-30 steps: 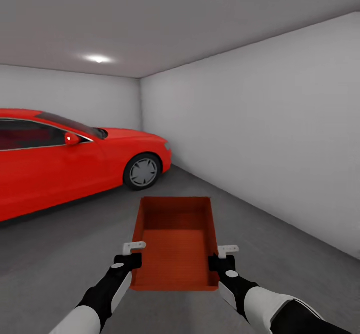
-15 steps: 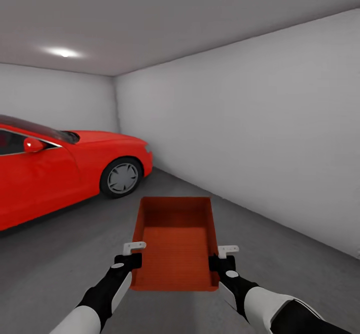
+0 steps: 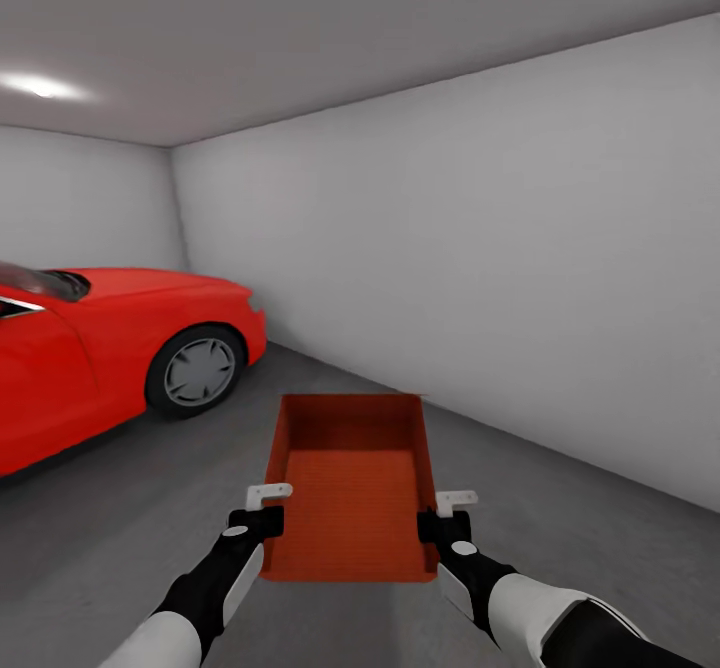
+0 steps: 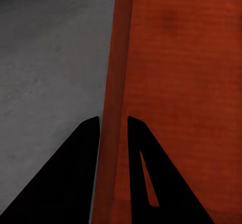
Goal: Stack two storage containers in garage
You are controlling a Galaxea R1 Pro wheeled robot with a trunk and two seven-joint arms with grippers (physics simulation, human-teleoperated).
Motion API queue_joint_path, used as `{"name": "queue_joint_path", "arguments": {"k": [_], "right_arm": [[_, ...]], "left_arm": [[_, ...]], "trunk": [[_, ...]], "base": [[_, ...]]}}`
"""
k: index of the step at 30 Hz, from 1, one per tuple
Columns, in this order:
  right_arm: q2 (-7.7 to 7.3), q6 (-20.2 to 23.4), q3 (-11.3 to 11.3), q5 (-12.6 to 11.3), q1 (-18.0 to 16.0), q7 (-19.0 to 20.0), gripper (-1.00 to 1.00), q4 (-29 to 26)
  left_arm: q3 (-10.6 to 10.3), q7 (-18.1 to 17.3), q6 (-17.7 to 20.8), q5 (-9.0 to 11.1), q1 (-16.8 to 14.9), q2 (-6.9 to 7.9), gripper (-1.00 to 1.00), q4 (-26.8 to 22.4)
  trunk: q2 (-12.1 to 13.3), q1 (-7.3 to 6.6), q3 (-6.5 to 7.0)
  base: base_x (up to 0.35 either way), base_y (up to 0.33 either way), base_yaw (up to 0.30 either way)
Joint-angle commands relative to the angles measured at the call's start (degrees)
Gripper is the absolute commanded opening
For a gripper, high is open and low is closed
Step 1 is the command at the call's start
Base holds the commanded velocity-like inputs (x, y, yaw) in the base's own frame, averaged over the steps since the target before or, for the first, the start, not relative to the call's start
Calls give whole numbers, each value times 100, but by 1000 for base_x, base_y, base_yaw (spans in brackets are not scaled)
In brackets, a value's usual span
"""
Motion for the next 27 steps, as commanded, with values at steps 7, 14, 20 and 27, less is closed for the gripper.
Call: {"name": "queue_joint_path", "arguments": {"k": [7,14,20,27], "right_arm": [[-16,-47,7,-134,-6,-28,-100,14],[-18,-47,8,-136,-6,-25,-100,14],[-15,-47,8,-135,-6,-28,-100,14],[-15,-47,8,-134,-6,-27,-100,14]], "left_arm": [[64,241,47,-41,-5,16,-100,-21],[64,241,47,-42,-5,19,-100,-21],[64,241,47,-41,-5,14,-100,-21],[64,241,47,-41,-5,12,-100,-21]], "trunk": [[-9,5,-10],[-9,5,-10],[-9,5,-10],[-9,5,-10]], "base": [[292,231,-283],[287,242,-283],[282,254,-283],[281,256,-283]]}}
